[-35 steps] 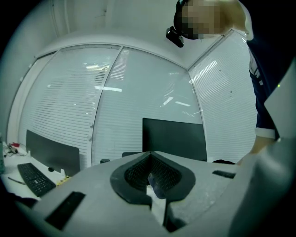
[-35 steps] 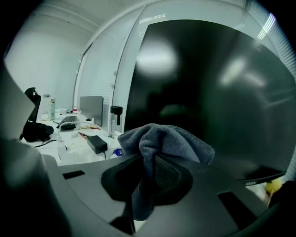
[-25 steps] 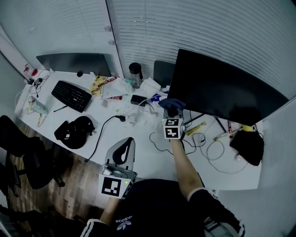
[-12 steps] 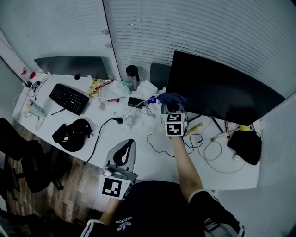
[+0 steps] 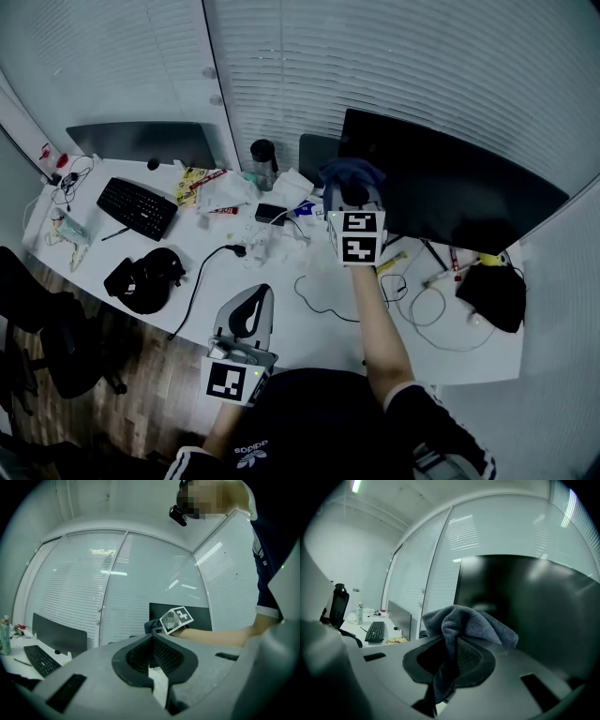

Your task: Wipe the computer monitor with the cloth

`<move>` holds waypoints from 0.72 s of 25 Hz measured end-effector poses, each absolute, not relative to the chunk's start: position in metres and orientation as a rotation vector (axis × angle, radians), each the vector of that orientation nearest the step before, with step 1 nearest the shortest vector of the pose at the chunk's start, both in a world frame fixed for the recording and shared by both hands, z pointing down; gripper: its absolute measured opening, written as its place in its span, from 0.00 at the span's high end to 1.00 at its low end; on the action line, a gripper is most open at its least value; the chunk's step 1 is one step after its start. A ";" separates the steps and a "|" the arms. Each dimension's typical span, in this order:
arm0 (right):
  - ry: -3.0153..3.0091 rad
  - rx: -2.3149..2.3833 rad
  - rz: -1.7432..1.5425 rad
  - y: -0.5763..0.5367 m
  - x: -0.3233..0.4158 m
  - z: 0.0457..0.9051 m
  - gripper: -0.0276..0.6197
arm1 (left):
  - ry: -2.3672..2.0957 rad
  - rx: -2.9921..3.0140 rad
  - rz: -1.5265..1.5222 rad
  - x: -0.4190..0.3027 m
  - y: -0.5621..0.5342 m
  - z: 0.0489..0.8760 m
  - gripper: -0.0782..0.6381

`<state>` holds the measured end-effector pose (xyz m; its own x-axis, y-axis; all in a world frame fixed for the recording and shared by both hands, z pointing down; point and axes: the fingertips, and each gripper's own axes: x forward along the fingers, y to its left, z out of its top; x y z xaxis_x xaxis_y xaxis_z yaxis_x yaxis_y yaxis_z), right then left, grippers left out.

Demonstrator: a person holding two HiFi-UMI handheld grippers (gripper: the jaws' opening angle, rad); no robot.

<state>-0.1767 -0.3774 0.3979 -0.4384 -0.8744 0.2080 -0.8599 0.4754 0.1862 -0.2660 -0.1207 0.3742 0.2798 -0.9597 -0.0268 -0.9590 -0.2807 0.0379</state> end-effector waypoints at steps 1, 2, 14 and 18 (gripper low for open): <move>-2.459 1.483 -0.095 -0.377 -0.178 0.388 0.89 | -1.879 2.497 -0.065 -0.267 -0.120 0.375 0.88; -2.464 1.487 -0.119 -0.377 -0.179 0.379 0.89 | -1.881 2.494 -0.066 -0.268 -0.120 0.375 0.88; -2.543 1.609 -0.350 -0.379 -0.171 0.270 0.89 | -1.850 2.533 -0.128 -0.264 -0.117 0.372 0.88; -2.539 1.638 -0.419 -0.378 -0.166 0.245 0.89 | -1.847 2.547 -0.137 -0.263 -0.116 0.369 0.88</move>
